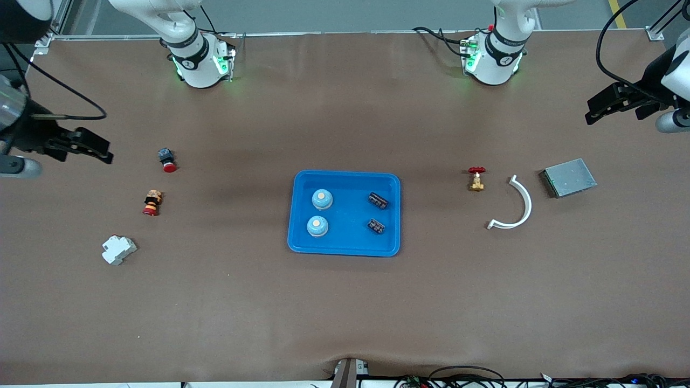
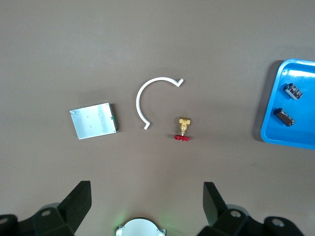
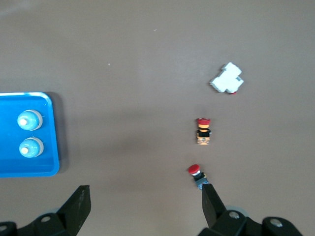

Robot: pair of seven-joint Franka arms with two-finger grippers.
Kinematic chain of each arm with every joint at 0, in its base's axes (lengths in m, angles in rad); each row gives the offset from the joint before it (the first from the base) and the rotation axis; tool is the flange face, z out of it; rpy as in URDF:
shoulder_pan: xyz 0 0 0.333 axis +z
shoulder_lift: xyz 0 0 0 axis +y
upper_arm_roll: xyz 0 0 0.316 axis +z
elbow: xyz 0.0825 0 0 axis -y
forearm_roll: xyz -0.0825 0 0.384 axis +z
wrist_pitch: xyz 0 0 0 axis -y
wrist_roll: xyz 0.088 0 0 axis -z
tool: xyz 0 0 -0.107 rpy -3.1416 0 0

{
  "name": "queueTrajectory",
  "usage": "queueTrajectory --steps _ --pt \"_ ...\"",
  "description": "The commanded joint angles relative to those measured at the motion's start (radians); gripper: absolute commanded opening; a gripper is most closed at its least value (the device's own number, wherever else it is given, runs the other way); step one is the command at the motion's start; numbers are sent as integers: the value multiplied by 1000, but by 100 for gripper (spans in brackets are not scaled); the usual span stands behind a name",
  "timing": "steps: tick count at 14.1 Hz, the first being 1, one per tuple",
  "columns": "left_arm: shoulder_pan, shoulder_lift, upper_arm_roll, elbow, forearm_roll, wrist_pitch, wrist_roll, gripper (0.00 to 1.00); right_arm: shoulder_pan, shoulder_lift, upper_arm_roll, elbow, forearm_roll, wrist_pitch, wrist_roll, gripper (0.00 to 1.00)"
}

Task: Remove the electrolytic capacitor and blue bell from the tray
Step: 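Reach the right gripper to the bells while the left gripper reaches capacitors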

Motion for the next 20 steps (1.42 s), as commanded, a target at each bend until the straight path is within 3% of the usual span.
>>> queueTrajectory --steps 1,4,9,12,15,20 --pt "5 6 -13 -46 -11 47 -20 100 43 -5 -4 -86 1 89 52 100" --pt "2 28 -47 -59 -13 69 -56 100 138 19 -6 -110 0 140 273 100" --pt "-4 66 -100 -63 -13 112 -171 100 230 28 -4 -273 0 356 445 100" --pt "-4 126 -139 -62 -14 149 -213 100 340 65 -6 -383 -2 532 603 100" --pt "-4 163 -169 -74 -14 192 -262 100 425 146 -6 -377 -9 589 677 100" --pt "-79 184 -195 -189 -14 340 -459 100 517 257 -7 -373 -9 714 758 100"
